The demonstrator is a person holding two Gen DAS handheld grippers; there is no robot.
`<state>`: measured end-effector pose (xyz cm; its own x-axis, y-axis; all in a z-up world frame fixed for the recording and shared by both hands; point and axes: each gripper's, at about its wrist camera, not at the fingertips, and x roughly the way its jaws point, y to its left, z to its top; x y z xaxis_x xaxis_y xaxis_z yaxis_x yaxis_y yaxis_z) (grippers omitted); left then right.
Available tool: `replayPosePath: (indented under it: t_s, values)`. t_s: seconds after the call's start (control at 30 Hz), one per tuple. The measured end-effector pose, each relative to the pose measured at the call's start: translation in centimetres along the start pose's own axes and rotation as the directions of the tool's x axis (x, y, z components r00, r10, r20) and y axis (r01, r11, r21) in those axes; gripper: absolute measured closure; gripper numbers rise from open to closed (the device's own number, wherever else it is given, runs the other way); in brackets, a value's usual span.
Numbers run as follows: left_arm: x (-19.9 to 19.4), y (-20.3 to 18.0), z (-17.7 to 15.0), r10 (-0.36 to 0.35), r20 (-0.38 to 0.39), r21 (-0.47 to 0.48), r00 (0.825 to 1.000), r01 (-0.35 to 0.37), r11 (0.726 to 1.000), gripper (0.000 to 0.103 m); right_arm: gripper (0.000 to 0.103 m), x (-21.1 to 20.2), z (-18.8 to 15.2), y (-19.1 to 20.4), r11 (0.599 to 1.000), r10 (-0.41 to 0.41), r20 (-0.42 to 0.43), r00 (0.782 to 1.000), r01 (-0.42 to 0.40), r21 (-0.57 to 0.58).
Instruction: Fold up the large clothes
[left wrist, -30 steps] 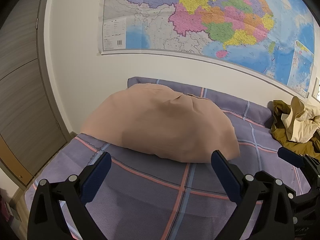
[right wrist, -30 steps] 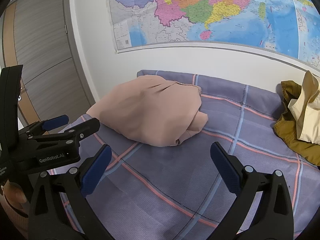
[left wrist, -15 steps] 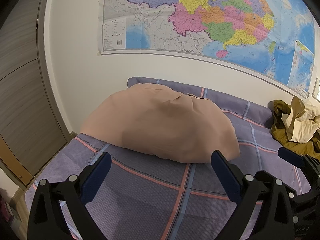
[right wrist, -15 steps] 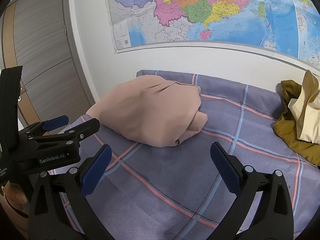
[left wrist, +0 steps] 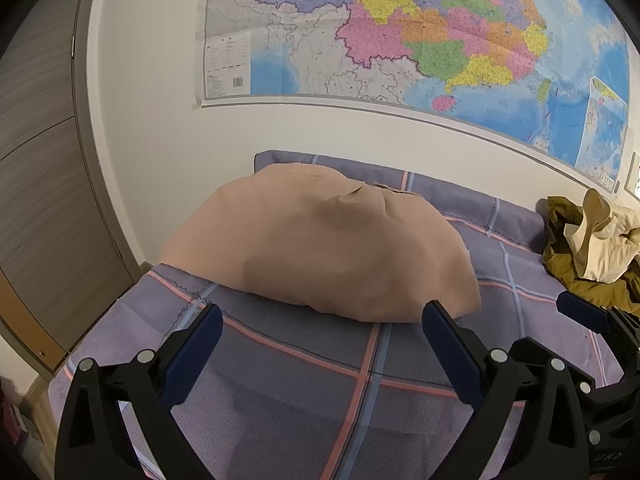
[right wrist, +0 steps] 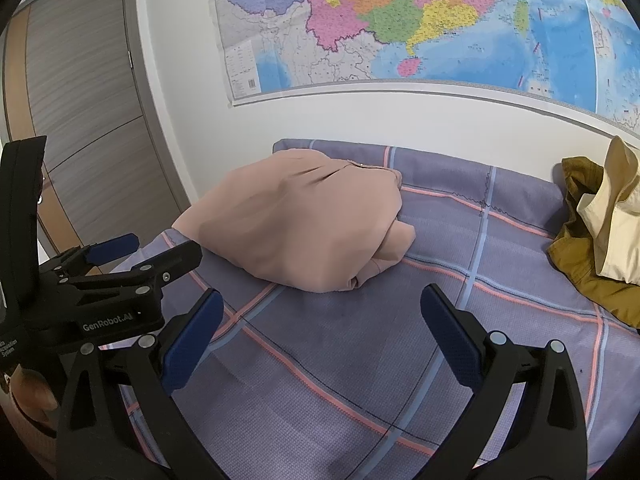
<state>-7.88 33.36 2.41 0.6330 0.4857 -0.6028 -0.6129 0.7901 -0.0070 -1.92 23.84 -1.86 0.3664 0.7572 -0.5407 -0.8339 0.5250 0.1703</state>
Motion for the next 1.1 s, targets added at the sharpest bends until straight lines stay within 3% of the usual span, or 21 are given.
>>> replayPosePath:
  t_s: [1.1]
  values:
    - [0.30,-0.20,-0.25,0.000,-0.007,0.004,1.000,0.000,1.000,0.007,0.005,-0.19,-0.11,-0.07,1.000,0.001,-0.003,1.000,-0.001,0.010]
